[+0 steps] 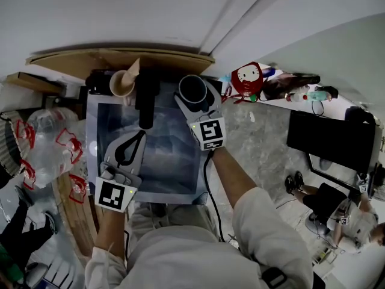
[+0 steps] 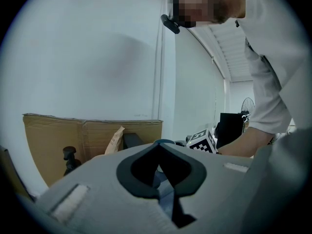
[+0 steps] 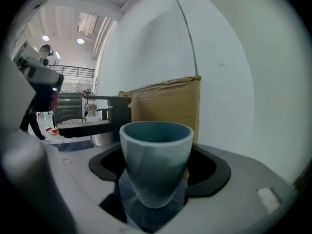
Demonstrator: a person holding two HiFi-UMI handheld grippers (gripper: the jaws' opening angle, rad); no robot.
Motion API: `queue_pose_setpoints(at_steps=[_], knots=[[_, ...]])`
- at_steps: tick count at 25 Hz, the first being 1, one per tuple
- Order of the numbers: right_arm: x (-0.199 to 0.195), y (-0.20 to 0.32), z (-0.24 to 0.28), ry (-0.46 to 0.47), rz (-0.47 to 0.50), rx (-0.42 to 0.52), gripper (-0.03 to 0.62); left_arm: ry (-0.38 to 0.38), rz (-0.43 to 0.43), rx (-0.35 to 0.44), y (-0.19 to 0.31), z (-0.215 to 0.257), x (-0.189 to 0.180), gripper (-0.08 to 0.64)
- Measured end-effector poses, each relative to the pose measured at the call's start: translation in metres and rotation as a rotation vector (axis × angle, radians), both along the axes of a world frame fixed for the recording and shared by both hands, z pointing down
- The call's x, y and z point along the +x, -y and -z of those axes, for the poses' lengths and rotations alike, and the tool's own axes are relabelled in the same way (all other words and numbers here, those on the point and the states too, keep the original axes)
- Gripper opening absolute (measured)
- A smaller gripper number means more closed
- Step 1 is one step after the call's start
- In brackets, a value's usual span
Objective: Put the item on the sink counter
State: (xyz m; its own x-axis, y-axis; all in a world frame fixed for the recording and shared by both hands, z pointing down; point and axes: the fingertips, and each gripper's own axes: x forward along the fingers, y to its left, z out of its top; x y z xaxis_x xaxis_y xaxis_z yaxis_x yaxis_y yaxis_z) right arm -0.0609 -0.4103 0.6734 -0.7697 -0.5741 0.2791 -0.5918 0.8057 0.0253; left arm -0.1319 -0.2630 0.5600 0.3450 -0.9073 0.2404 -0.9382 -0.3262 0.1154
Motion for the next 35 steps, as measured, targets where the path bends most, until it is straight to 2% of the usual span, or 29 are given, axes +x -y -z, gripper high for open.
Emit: queue_pose_setpoints(at_steps=[14, 25, 30, 35], knots=[[-0.0012, 0.0014, 0.0015, 0.024, -0.014, 0.030, 0.374, 0.008, -0.011, -0.014, -0.0022, -0.0055, -0.0016, 0.003], [-0.0009, -0.0010, 0.0019, -0.005, -0.010, 0.051, 0.393, 0.001, -0.023, -0.009, -0.0053, -0.0009, -0.0008, 0.003], [-0.0013, 0.0008, 0.0049, 0.003, -0.009, 0.048, 0.431, 0.002, -0.021, -0.006, -0.0076, -0.0003, -0.0031, 0.003], [-0.0015, -0.0006, 0.0051, -0.003, -0.007, 0.052, 0.443, -0.002, -0.023, -0.008, -0.0098, -0.0015, -0.0046, 0.003]])
